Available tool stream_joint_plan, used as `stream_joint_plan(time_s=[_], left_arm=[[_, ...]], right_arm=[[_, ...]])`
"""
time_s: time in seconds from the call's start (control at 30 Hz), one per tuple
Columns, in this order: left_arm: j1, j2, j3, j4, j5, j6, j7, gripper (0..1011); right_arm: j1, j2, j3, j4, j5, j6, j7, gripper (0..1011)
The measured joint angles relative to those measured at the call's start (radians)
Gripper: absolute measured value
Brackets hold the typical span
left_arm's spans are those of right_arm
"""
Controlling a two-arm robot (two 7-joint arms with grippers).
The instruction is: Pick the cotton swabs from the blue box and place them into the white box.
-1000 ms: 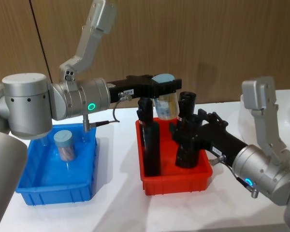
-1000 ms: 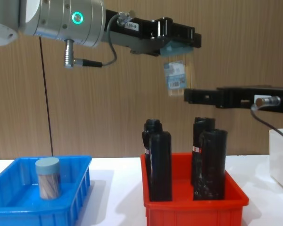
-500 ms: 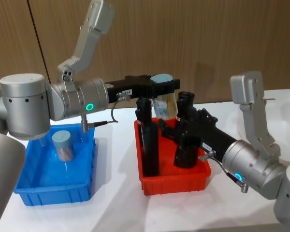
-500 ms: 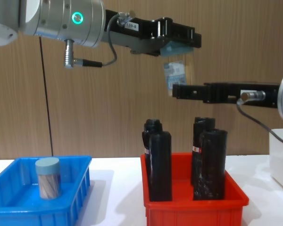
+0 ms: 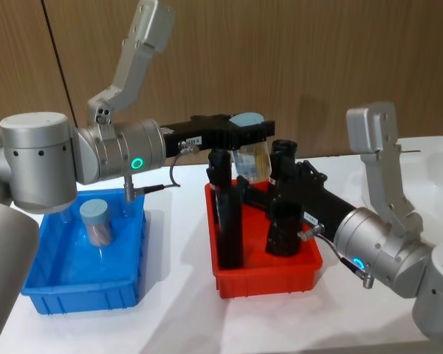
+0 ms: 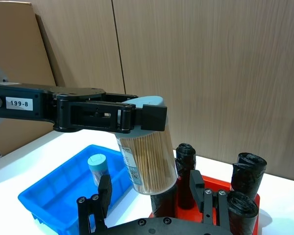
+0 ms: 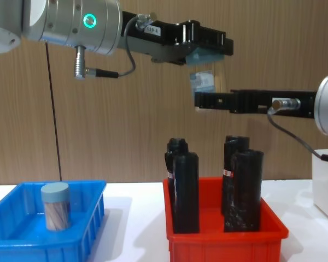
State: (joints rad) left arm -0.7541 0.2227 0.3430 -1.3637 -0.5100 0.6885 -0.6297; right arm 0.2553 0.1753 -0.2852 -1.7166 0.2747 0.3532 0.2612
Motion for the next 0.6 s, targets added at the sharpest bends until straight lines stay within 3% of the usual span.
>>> stream_joint_plan(time_s=[0.6], left_arm=[[0.000, 0.000, 0.000, 0.000, 0.000, 0.000, 0.000, 673]], right_arm=[[0.028, -0.008, 0.000, 0.033, -0.004, 0.009, 0.006, 1002]])
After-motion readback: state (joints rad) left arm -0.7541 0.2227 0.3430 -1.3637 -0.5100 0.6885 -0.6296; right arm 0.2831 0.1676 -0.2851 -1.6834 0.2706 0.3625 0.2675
